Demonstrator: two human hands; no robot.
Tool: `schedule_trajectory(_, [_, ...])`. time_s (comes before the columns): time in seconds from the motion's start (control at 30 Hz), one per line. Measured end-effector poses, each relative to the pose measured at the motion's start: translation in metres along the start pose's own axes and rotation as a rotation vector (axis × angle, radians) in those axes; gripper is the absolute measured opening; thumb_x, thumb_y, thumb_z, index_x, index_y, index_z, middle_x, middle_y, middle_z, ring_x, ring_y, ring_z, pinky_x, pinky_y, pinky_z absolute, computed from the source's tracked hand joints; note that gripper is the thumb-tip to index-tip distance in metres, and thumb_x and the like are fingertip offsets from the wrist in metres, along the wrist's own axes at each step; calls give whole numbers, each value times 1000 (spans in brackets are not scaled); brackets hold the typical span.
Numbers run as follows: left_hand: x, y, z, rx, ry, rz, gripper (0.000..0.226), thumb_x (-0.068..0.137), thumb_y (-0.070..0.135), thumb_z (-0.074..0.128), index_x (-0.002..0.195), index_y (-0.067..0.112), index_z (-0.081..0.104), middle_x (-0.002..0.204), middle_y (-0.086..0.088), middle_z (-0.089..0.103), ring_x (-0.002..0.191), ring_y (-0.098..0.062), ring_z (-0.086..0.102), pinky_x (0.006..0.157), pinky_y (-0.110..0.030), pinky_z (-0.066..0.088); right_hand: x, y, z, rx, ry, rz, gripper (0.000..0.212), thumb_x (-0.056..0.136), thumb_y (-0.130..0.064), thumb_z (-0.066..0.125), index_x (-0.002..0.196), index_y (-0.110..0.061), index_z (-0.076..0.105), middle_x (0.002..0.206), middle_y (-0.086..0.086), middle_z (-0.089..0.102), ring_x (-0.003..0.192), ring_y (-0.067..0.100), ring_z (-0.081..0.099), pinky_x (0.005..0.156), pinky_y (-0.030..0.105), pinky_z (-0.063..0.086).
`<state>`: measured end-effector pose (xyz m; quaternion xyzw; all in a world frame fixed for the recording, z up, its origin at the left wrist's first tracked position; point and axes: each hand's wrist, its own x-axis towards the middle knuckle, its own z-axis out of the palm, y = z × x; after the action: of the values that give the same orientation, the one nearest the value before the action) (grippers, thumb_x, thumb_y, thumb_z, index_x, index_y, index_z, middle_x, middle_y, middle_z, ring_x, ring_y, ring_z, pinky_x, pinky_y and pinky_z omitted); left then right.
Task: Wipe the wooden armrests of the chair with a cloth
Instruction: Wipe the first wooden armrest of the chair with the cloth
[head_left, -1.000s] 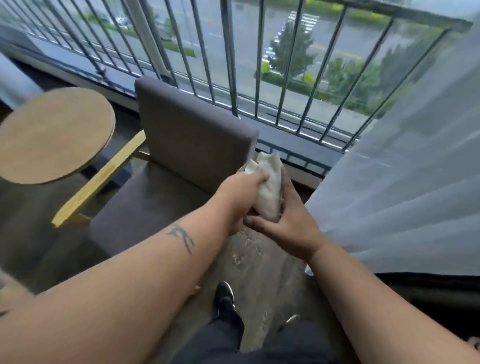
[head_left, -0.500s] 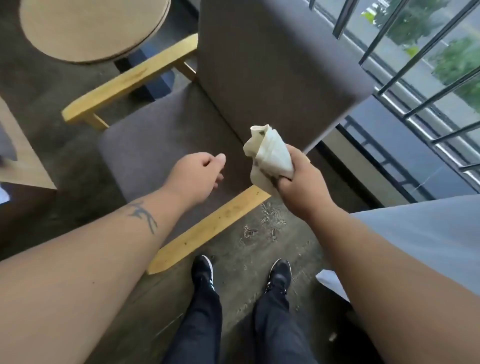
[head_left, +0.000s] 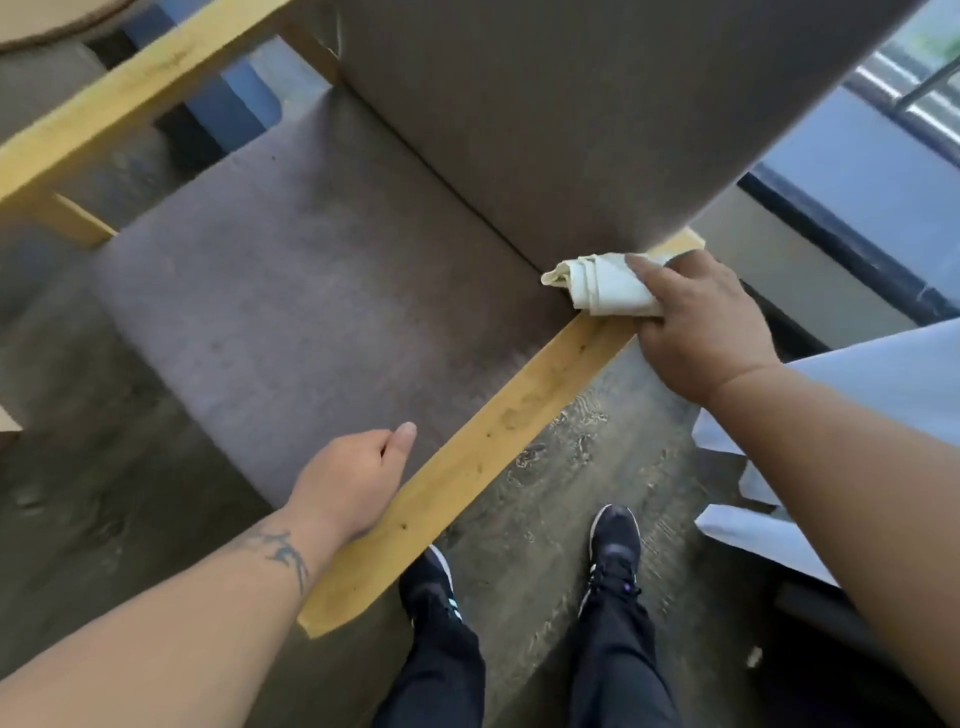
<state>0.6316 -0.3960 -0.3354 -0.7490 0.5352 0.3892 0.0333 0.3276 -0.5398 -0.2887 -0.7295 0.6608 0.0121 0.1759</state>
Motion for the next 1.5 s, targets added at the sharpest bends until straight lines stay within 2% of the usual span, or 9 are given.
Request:
schedule_trajectory(0.1, [7,-13,14,9,-45,31,66,101,57,19,62,18,55,68,2,59,76,-26,57,69,-37,40,1,-11,20,-60,-213,66,73,94,-30,48,158,-33,10,143,11,50,115,37,56,87,44,48])
schedule_trajectory(0.27, [5,-18,25,-3,57,40,64,101,56,17,62,20,52,66,3,57,76,-32,59,69,-40,46,-5,-20,38,27,-60,110,40,98,-27,45,137,-21,49,117,12,61,101,39,58,78,38,40])
schedule_trajectory(0.6, [1,-20,26,41,216,106,60,92,63,8,71,21,45,73,4,54,72,-28,57,66,-40,45,-32,-38,59,87,-18,30,37,91,-19,50,127,-15,53,96,3,50,86,37,55,71,35,34])
schedule_trajectory(0.9, [2,-19,26,64,213,73,52,101,53,19,69,22,45,74,1,56,74,-28,56,69,-41,45,-89,-83,77,189,-321,-104,61,97,-32,45,155,-24,27,137,5,53,116,34,55,87,39,45])
schedule_trajectory(1.07, [2,-19,30,80,198,104,53,102,53,18,64,24,41,66,6,50,68,-26,53,70,-40,42,-75,-66,50,226,-95,-48,12,94,-30,47,87,-24,54,86,-2,57,87,30,57,67,32,38])
schedule_trajectory(1.17, [15,-29,27,50,150,149,55,101,53,15,62,24,39,62,6,49,63,-23,50,71,-40,40,-55,-57,53,240,46,55,38,92,-24,47,128,-21,58,141,4,49,130,29,42,102,33,37])
schedule_trajectory(1.23, [14,-27,29,52,166,158,54,101,53,17,62,24,40,63,6,50,63,-22,50,74,-42,42,-46,-56,56,244,-83,4,64,92,-19,44,155,-23,31,166,0,20,151,25,16,123,39,17])
schedule_trajectory(1.33, [11,-22,31,56,160,189,51,101,51,18,64,25,39,65,6,51,68,-24,52,81,-44,42,-46,-68,82,115,-142,-47,69,94,-22,42,158,-18,17,169,4,3,155,25,-7,124,42,-10])
schedule_trajectory(1.5, [14,-28,31,31,143,218,48,100,51,16,67,25,39,73,2,58,78,-30,59,87,-47,42,-79,-92,112,219,-85,-40,70,91,-29,35,158,-18,20,168,0,4,151,12,-11,122,37,-16])
